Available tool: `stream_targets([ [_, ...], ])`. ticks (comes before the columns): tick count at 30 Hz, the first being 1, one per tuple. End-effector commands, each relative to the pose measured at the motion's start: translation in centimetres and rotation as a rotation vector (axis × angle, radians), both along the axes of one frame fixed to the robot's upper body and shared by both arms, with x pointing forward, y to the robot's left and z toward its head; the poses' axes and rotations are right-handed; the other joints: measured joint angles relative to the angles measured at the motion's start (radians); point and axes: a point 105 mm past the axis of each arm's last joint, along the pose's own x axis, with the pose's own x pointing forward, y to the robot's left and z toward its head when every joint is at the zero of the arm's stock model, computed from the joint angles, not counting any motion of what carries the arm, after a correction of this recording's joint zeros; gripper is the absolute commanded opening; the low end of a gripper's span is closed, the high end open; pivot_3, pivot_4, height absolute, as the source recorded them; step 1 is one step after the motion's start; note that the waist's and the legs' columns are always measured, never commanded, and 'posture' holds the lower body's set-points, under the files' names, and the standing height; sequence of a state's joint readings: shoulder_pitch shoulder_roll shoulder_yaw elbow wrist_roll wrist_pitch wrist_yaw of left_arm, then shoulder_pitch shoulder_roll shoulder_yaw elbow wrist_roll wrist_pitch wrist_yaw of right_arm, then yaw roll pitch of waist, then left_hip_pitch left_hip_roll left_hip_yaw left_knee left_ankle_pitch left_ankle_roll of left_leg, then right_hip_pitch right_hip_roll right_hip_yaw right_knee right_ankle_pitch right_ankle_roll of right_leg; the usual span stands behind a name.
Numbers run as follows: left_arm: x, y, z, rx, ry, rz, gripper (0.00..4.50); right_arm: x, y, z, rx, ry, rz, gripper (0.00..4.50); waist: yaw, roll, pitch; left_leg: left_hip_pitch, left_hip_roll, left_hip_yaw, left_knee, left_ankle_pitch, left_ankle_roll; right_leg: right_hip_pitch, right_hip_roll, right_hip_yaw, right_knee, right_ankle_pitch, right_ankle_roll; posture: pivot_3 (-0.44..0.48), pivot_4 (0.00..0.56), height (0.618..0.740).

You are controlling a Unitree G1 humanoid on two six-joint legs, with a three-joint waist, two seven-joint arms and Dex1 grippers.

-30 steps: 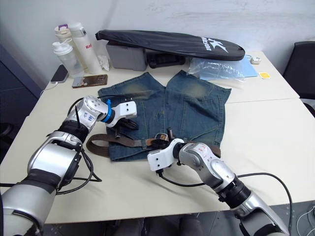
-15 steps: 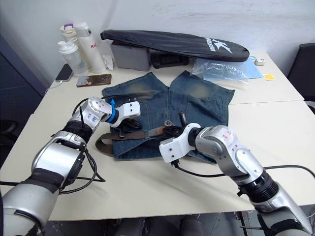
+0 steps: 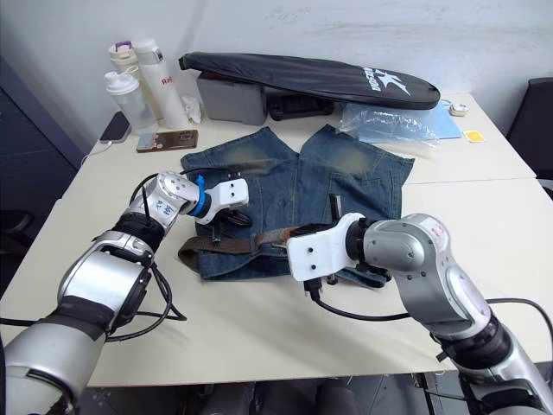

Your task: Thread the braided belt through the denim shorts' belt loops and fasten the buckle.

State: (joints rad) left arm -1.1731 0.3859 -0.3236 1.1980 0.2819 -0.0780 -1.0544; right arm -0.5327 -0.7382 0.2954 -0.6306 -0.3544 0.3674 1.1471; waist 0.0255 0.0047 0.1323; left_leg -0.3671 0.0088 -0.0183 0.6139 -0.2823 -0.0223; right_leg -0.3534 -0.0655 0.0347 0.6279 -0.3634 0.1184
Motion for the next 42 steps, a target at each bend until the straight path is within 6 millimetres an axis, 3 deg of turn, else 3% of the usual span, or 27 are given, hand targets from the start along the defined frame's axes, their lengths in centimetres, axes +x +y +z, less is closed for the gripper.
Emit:
stream_targets([
  [1, -0.2, 0.2, -1.4, 0.039, 0.025, 0.018, 0.0, -0.8, 0.0, 0.7, 0.05, 0.021, -0.024, 0.02, 0.0, 0.0, 0.0, 0.0, 0.0, 0.0, 0.0, 0.0, 0.0, 0.0, 0.0, 0.0, 0.0, 0.0, 0.0, 0.0, 0.15, 0.74],
  [11, -0.2, -0.1, -1.4, 0.037, 0.022, 0.009, 0.0, 1.4, -3.0, 3.0, -0.082, -0.219, -0.105, 0.02, 0.003, 0.0, 0.0, 0.0, -0.002, 0.0, 0.0, 0.0, 0.0, 0.0, -0.001, 0.0, 0.0, 0.0, 0.0, 0.0, 0.15, 0.74],
  [15, -0.3, 0.0, -1.5, 0.035, 0.028, 0.007, 0.0, 2.4, -5.7, 5.5, -0.111, -0.32, -0.143, 0.02, 0.003, 0.0, 0.0, 0.0, -0.004, 0.0, 0.0, 0.0, 0.0, 0.001, -0.003, -0.001, 0.0, 0.0, 0.0, 0.0, 0.15, 0.74],
  [20, -0.3, 0.3, -1.5, 0.038, 0.028, 0.013, 0.0, 2.5, -7.5, 6.8, -0.119, -0.345, -0.13, 0.02, 0.001, 0.0, 0.0, 0.0, -0.007, 0.0, -0.001, 0.001, 0.002, 0.002, -0.007, -0.001, 0.0, 0.0, 0.001, 0.0, 0.15, 0.74],
  [23, -0.3, 0.5, -1.6, 0.036, 0.032, 0.017, 0.0, 1.4, -8.4, 6.7, -0.09, -0.246, -0.098, 0.02, 0.001, 0.0, 0.0, 0.0, -0.007, 0.0, -0.001, 0.002, 0.003, 0.002, -0.007, -0.001, -0.001, 0.001, 0.001, 0.0, 0.15, 0.74],
  [29, -0.4, 0.8, -1.7, 0.034, 0.034, 0.026, 0.0, 0.7, -9.1, 6.9, -0.059, -0.183, -0.08, 0.02, -0.002, 0.0, 0.0, 0.0, -0.008, 0.0, -0.001, 0.002, 0.003, 0.002, -0.008, -0.001, -0.001, 0.001, 0.003, 0.0, 0.15, 0.74],
  [35, -0.1, 1.0, -1.1, -0.005, 0.019, 0.049, 0.0, 1.1, -8.1, 6.8, -0.048, -0.196, -0.044, 0.02, -0.002, 0.0, 0.0, 0.0, -0.008, 0.0, -0.001, 0.002, 0.003, 0.002, -0.008, -0.001, -0.002, 0.001, 0.003, 0.0, 0.15, 0.74],
  [38, -0.2, 1.2, -0.3, -0.041, 0.036, 0.039, 0.89, 1.2, -7.8, 7.0, -0.042, -0.204, -0.034, 0.0, -0.004, 0.0, 0.0, 0.0, -0.008, 0.0, -0.001, 0.002, 0.003, 0.001, -0.008, -0.001, -0.002, 0.001, 0.003, 0.0, 0.15, 0.74],
  [42, -0.4, 1.6, 2.2, -0.121, 0.009, -0.004, 2.6, 1.5, -7.4, 7.2, -0.031, -0.206, -0.026, 0.0, -0.008, 0.0, 0.001, -0.001, -0.007, 0.001, -0.001, 0.002, 0.003, -0.001, -0.008, 0.0, -0.002, 0.001, 0.003, 0.0, 0.15, 0.74],
])
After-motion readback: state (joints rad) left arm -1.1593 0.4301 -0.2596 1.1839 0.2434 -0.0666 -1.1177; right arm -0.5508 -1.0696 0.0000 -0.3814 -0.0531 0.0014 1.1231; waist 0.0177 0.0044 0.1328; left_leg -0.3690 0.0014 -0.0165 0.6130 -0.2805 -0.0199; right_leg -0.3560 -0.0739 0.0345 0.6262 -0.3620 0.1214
